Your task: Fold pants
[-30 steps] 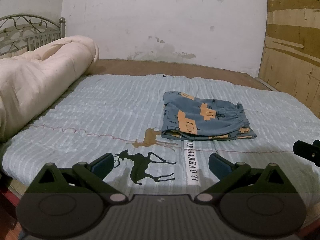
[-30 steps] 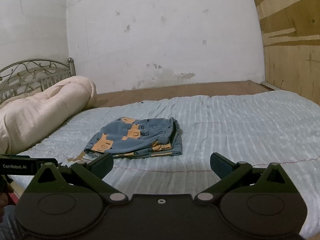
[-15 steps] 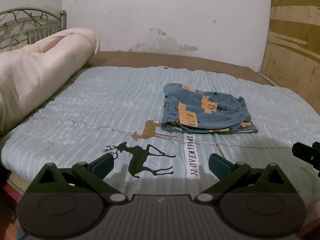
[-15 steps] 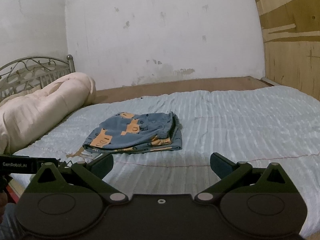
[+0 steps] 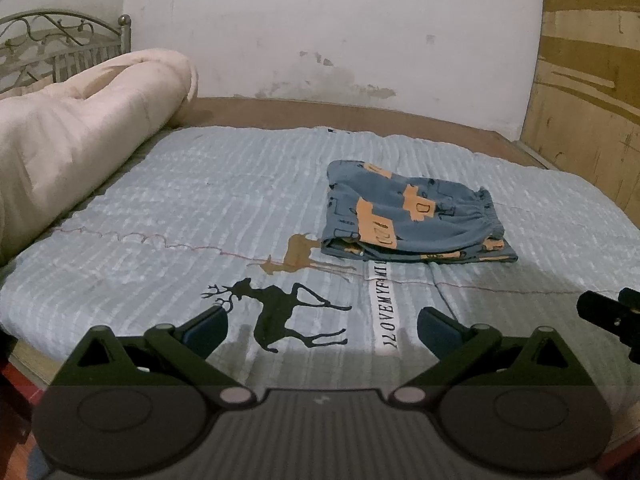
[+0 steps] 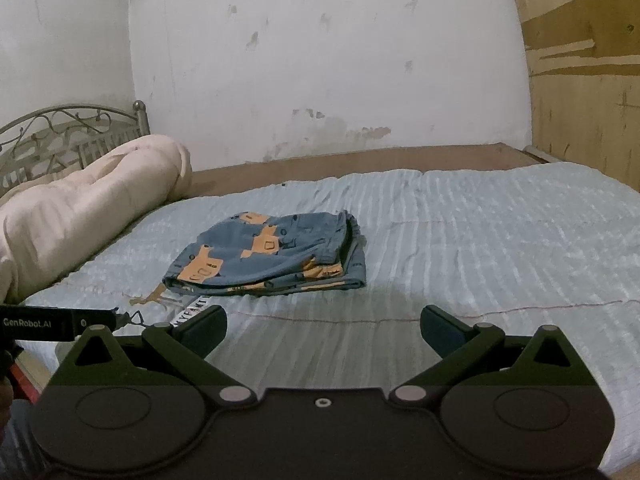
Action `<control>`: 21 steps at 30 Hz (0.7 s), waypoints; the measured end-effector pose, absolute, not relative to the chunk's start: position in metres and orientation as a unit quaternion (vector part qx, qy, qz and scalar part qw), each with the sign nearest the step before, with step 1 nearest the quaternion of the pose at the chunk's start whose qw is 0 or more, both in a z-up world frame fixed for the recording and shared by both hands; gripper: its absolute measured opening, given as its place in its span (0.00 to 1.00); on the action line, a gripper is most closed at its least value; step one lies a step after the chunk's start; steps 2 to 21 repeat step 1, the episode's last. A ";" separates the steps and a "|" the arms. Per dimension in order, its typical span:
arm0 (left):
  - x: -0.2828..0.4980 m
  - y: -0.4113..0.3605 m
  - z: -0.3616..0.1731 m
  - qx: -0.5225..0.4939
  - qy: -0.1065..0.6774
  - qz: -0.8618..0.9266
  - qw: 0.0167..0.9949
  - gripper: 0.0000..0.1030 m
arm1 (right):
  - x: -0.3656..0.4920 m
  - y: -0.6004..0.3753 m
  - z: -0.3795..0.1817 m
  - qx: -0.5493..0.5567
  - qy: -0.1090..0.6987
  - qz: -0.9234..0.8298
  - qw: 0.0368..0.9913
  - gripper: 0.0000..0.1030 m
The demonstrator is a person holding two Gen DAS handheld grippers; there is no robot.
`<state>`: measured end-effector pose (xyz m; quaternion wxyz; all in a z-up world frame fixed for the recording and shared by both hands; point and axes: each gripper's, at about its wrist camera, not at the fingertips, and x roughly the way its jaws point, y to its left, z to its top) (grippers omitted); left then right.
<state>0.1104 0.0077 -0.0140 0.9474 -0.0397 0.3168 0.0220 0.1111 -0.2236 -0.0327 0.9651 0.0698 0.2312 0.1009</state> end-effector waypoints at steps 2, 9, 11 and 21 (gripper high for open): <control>0.111 0.008 -0.015 -0.040 0.318 0.022 0.947 0.99 | 0.111 -0.224 -0.033 0.070 0.232 0.101 0.965 0.99; 0.111 0.008 -0.015 -0.040 0.318 0.022 0.947 0.99 | 0.111 -0.224 -0.033 0.070 0.232 0.101 0.965 0.99; 0.111 0.008 -0.015 -0.040 0.318 0.022 0.947 0.99 | 0.111 -0.224 -0.033 0.070 0.232 0.101 0.965 0.99; 0.111 0.008 -0.015 -0.040 0.318 0.022 0.947 0.99 | 0.111 -0.224 -0.033 0.070 0.232 0.101 0.965 0.99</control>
